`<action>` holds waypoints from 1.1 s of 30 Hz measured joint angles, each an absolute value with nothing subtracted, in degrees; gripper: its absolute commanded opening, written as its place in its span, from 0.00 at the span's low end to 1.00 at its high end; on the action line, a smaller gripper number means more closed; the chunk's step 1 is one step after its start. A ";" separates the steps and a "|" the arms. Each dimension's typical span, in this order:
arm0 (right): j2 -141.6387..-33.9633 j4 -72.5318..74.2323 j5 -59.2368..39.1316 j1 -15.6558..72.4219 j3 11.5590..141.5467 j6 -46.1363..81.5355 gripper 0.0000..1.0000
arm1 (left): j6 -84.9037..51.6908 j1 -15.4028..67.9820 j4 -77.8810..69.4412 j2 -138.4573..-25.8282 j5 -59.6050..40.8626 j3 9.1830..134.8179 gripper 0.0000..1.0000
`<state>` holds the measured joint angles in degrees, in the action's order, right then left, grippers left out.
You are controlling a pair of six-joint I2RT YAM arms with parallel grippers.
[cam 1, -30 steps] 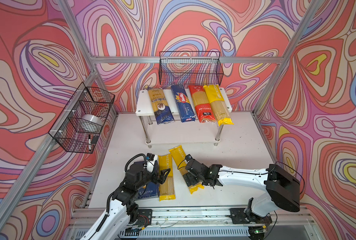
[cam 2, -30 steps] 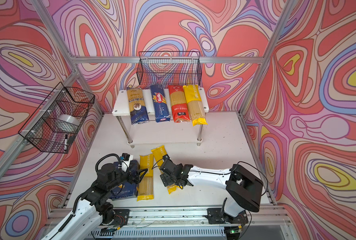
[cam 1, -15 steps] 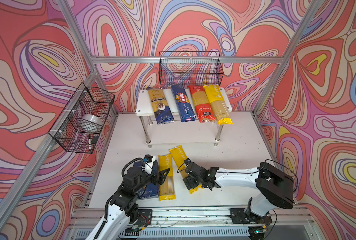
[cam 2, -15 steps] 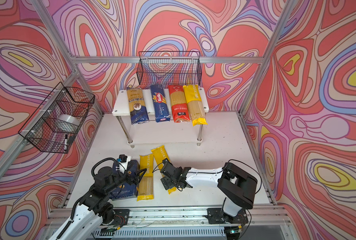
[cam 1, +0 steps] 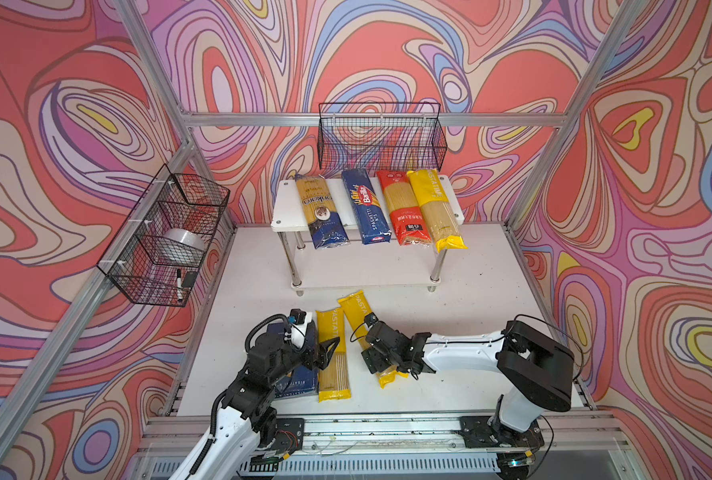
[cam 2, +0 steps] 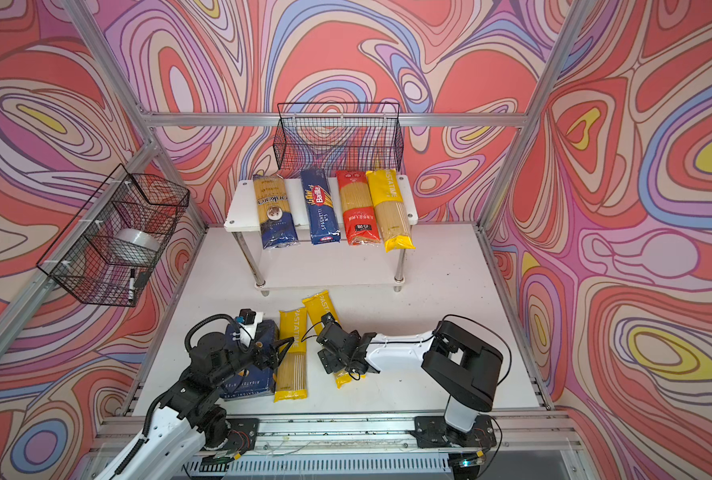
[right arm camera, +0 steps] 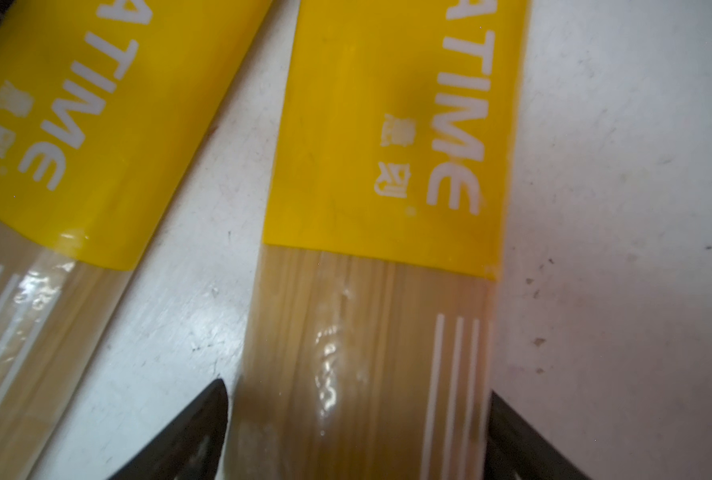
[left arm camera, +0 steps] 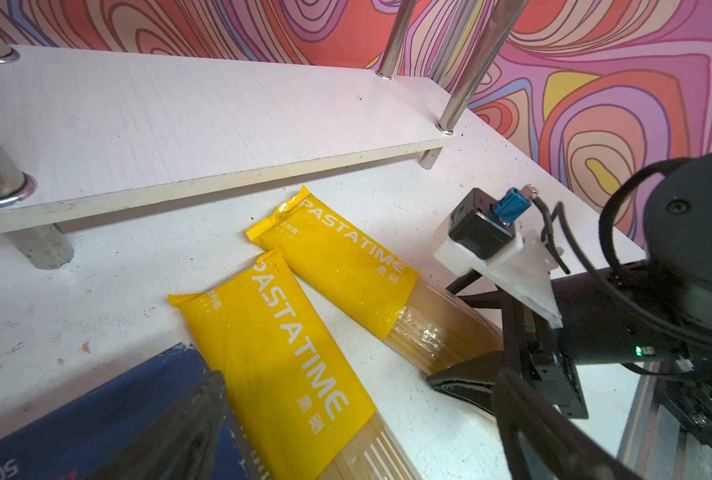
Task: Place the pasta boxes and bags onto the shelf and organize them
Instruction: 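Close the right gripper on the PASTATIME bag's lower end, then lift the PASTATIME bag upright and carry it toward the shelf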
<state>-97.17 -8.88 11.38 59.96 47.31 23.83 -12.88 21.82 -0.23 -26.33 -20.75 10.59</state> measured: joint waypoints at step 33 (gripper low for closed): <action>-90.89 -6.09 10.55 59.72 41.60 30.65 0.31 | -13.58 21.82 -0.25 -26.33 -20.71 10.59 1.00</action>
<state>-90.89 -6.09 10.55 59.72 41.60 30.65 -13.58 21.82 -0.25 -26.33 -20.71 10.59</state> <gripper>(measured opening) 0.354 0.994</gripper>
